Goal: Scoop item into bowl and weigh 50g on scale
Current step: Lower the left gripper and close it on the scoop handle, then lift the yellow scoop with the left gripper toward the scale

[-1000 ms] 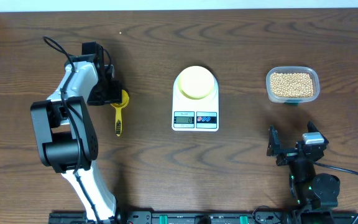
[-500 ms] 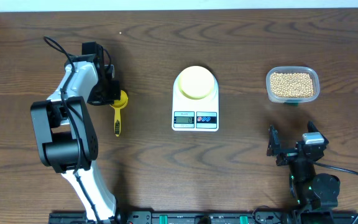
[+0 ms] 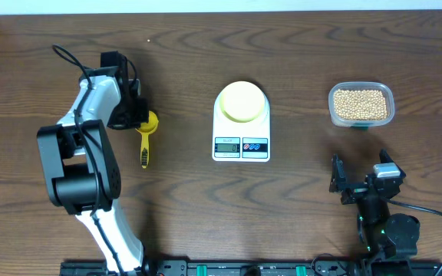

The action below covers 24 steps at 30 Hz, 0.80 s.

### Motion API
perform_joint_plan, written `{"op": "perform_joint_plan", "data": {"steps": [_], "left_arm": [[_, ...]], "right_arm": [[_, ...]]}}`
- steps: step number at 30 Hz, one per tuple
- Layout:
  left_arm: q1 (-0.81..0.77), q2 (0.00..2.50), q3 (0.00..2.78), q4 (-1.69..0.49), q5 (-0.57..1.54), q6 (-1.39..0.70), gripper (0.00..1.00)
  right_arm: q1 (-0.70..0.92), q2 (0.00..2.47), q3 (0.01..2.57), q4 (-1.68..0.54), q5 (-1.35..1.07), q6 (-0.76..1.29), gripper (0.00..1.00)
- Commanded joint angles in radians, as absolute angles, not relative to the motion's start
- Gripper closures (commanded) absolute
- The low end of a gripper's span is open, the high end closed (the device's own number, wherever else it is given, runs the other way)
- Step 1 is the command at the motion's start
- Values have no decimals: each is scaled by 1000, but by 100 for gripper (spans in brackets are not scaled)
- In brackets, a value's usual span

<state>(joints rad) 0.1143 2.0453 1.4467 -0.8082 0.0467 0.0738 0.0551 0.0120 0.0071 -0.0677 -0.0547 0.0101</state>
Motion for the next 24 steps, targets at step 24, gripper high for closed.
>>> {"op": "perform_joint_plan", "data": {"steps": [24], "left_arm": [[115,1161,1462,-1266,71,-967,93]], "right_arm": [[62,6,6,-72,-51,3,1]]}}
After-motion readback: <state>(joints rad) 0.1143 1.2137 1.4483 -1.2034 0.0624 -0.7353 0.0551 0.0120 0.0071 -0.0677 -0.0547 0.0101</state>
